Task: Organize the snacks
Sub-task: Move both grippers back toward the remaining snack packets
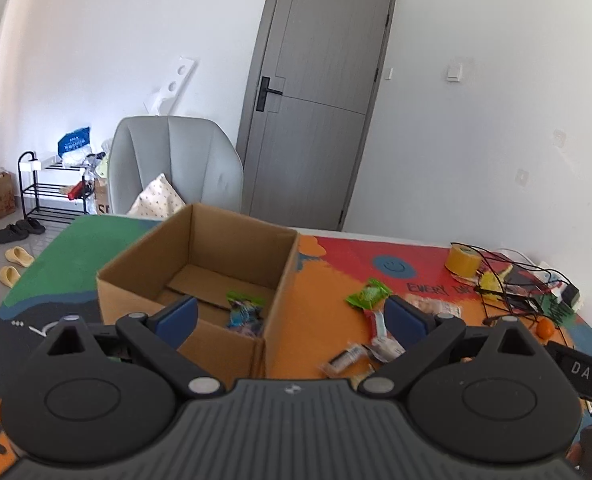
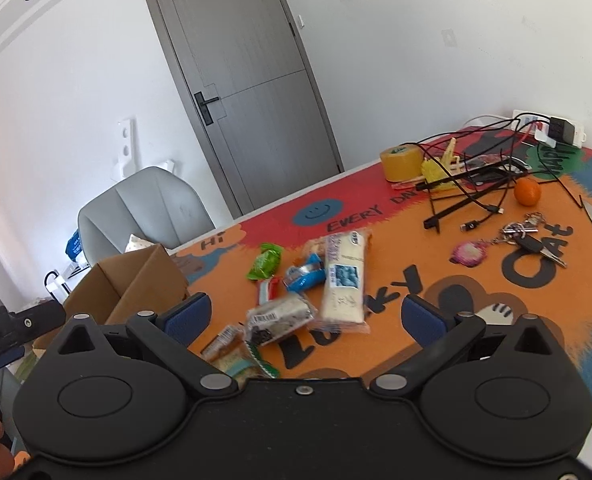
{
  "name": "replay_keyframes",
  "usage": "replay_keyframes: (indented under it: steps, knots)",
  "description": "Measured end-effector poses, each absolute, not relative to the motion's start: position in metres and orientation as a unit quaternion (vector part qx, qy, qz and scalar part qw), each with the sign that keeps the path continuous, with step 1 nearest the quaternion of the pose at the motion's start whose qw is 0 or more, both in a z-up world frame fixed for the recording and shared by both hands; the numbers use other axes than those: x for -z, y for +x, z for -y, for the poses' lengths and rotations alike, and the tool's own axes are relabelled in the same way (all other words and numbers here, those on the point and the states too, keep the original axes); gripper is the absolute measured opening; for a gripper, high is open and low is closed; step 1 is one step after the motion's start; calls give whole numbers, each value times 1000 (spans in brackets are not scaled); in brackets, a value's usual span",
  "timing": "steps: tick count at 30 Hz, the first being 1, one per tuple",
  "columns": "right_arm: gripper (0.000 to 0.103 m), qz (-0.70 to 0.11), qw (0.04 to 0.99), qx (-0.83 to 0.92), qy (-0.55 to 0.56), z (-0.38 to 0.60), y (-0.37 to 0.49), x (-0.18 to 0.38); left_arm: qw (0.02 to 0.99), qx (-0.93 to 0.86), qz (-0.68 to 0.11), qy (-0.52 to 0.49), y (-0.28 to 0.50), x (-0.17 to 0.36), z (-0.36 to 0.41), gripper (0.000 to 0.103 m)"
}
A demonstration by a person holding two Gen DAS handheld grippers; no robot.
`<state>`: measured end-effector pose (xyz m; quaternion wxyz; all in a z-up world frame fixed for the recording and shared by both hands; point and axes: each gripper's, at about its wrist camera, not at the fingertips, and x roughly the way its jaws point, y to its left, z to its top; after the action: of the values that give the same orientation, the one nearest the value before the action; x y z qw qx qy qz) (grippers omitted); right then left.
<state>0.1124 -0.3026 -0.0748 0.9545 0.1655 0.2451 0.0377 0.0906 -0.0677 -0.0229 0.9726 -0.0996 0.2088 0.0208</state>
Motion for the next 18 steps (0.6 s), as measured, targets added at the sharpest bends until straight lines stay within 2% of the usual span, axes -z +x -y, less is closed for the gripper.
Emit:
replay_keyframes:
  steps: [8, 10, 12, 18]
  knots:
    - [101, -248, 954, -27, 165, 313, 116, 93, 973, -11, -211, -91, 95, 44, 96, 99]
    - [92, -253, 954, -29, 160, 314, 120, 98, 973, -5, -214, -92, 99, 51, 102, 99]
    - [88, -257, 952, -36, 161, 315, 124, 102, 971, 6, -223, -84, 108, 57, 110, 99]
    - [81, -277, 949, -37, 149, 319, 140, 116, 967, 2, -238, -90, 127, 78, 123, 99]
